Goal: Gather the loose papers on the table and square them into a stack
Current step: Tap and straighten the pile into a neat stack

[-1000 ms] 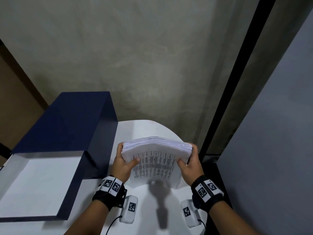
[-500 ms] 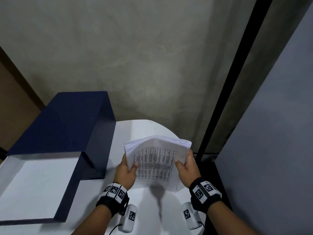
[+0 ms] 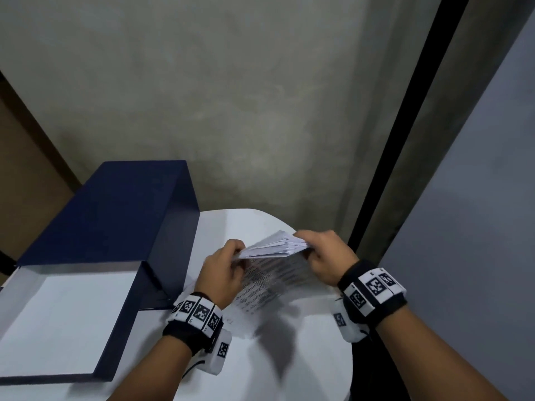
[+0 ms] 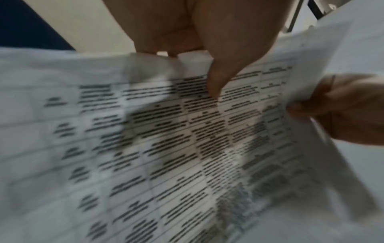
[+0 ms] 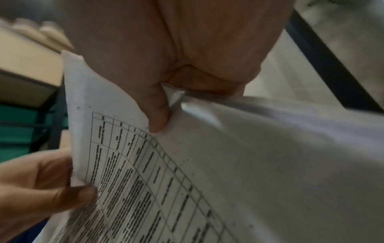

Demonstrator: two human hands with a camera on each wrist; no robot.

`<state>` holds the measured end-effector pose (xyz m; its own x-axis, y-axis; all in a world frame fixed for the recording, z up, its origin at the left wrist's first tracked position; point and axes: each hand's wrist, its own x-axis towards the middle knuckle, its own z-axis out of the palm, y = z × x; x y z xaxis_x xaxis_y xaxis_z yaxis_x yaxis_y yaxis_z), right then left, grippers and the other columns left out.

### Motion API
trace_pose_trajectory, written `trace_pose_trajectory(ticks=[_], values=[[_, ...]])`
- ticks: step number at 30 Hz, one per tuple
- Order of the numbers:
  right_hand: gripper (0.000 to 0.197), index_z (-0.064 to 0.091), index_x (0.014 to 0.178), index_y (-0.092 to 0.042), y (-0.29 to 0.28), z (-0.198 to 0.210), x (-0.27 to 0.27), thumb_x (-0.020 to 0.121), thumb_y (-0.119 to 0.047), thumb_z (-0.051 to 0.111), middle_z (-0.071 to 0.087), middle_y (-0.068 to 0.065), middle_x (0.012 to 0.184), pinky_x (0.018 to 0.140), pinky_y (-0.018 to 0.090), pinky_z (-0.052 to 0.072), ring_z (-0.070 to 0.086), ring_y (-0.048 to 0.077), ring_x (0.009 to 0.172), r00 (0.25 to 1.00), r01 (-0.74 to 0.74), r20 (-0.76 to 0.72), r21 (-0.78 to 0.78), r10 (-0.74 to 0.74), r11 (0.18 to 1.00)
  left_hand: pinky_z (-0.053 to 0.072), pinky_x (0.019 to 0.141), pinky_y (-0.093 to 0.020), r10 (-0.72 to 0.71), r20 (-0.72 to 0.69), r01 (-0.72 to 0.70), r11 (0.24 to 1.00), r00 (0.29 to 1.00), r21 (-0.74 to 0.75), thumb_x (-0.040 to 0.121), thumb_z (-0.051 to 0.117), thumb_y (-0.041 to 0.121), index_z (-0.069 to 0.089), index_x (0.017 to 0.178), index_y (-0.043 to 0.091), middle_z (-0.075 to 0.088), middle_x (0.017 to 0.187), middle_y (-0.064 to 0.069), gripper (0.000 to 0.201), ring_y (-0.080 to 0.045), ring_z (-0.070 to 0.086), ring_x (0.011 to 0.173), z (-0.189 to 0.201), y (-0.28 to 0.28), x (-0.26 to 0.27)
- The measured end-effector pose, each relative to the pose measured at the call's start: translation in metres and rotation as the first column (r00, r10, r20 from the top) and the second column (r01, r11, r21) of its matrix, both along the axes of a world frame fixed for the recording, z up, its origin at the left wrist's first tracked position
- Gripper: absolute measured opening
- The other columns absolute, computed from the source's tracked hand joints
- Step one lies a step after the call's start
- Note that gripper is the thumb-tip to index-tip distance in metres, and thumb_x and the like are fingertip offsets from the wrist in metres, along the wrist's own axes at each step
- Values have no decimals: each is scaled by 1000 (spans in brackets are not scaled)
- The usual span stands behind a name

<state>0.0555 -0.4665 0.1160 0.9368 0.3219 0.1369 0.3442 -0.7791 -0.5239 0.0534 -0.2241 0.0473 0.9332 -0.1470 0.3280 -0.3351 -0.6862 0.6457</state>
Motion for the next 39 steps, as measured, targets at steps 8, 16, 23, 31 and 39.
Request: trace_pose_trajectory(ticks=[8, 16, 23, 31, 39], values=[[47, 73, 99, -35, -67, -29, -7, 83, 8, 65, 75, -8, 102, 91, 38, 52, 68, 14, 101, 962, 236, -250, 550, -112, 801, 32, 112, -47, 100, -530, -431, 715, 842, -550, 64, 86, 13, 30, 140, 24, 40, 146, -6, 95, -26, 40, 135, -64, 69, -4], [38, 64, 102, -22, -51, -86, -26, 85, 11, 60, 73, -25, 91, 81, 14, 51, 66, -8, 89, 902, 428, -354, 668, -245, 609, 53, 83, -45, 3, -455, -364, 603, 891, -710, 83, 66, -2, 57, 113, 2, 70, 103, -17, 31, -35, 66, 94, -50, 48, -3], [37, 56, 98, -35, -28, -179, -58, 89, 1, 58, 65, -8, 97, 85, 36, 50, 64, 26, 97, 822, 529, -479, 443, -308, 724, 49, 68, -36, 116, -536, -372, 838, 836, -399, 73, 63, 22, 58, 86, 23, 66, 88, -10, 14, -35, 60, 83, -90, 46, -21], [34, 56, 118, -22, -30, -170, -57, 89, -5, 61, 65, -6, 107, 88, 27, 44, 62, 17, 107, 752, 641, -551, 484, -361, 596, 54, 70, -51, 70, -574, -389, 801, 816, -455, 70, 71, 21, 58, 92, 22, 63, 88, -3, 27, -26, 59, 82, -88, 53, -20], [41, 56, 111, -29, -27, -146, -49, 79, -19, 78, 64, -5, 108, 81, 23, 50, 63, 9, 97, 825, 566, -445, 660, -349, 495, 47, 70, -22, 43, -419, -350, 629, 907, -694, 79, 68, 29, 60, 97, 11, 64, 98, 3, 27, -9, 60, 83, -69, 41, -15]])
